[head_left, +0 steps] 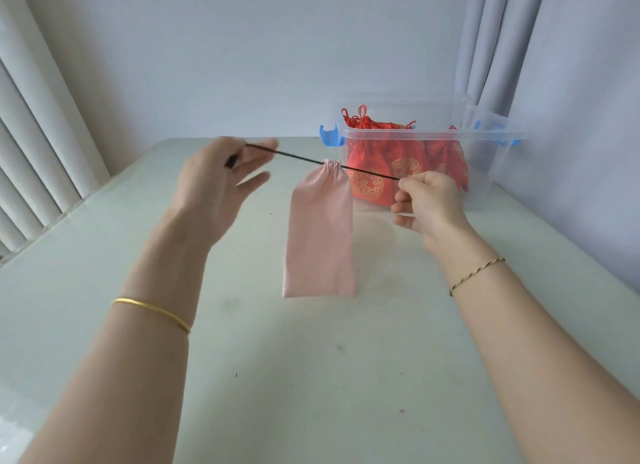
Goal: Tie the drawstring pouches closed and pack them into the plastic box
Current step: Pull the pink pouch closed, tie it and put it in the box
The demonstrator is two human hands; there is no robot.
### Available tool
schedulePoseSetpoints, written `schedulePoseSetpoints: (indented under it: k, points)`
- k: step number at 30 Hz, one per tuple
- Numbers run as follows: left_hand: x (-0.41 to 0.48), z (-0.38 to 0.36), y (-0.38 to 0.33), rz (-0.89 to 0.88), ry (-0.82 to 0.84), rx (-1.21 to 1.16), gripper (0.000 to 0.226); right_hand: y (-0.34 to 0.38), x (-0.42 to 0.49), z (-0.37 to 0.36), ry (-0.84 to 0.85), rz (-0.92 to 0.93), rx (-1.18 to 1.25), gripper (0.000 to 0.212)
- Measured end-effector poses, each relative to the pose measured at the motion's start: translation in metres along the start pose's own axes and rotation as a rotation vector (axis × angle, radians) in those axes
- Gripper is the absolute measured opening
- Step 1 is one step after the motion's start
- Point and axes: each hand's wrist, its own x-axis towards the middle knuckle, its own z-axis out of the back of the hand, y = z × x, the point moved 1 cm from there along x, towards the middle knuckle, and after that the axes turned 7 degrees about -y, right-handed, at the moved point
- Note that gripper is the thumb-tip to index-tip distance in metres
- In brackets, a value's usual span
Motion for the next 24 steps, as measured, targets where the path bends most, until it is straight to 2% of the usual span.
schedulePoseSetpoints:
  k: [2, 4, 5, 8, 10, 14, 16, 20, 22, 24]
  points:
    - [-0.006, -0.011, -0.004, 0.044, 0.126, -0.366, 0.035, 0.003, -0.004, -0.004, 0.063, -0.099, 0.09, 0.019]
    - [-0.008, -0.021, -0.001, 0.052, 0.157, -0.496, 0.031, 0.006, -0.01, -0.007, 0.108, -0.196, 0.196, 0.019]
    - [-0.009, -0.025, 0.001, 0.055, 0.15, -0.443, 0.03, 0.008, -0.013, -0.008, 0.13, -0.247, 0.277, 0.019]
    - [-0.012, -0.031, 0.01, 0.058, 0.164, -0.063, 0.028, 0.018, -0.019, -0.01, 0.18, -0.318, 0.492, 0.026]
    - [-0.015, -0.034, 0.016, 0.075, 0.234, 0.154, 0.023, 0.024, -0.022, -0.011, 0.203, -0.277, 0.542, 0.026]
    - [-0.02, -0.039, 0.023, 0.048, 0.34, 0.438, 0.016, 0.033, -0.029, -0.017, 0.241, -0.157, 0.507, 0.017]
    - [-0.022, -0.041, 0.024, 0.01, 0.351, 0.518, 0.008, 0.036, -0.034, -0.021, 0.271, -0.098, 0.464, 0.016]
    - [-0.019, -0.042, 0.027, -0.04, 0.283, 0.571, 0.01, 0.039, -0.039, -0.026, 0.314, 0.01, 0.377, 0.016]
    - [-0.017, -0.041, 0.029, -0.044, 0.253, 0.562, 0.014, 0.038, -0.039, -0.025, 0.327, 0.009, 0.344, 0.014]
    - [-0.017, -0.041, 0.031, -0.029, 0.244, 0.544, 0.013, 0.036, -0.037, -0.025, 0.325, -0.061, 0.285, 0.023]
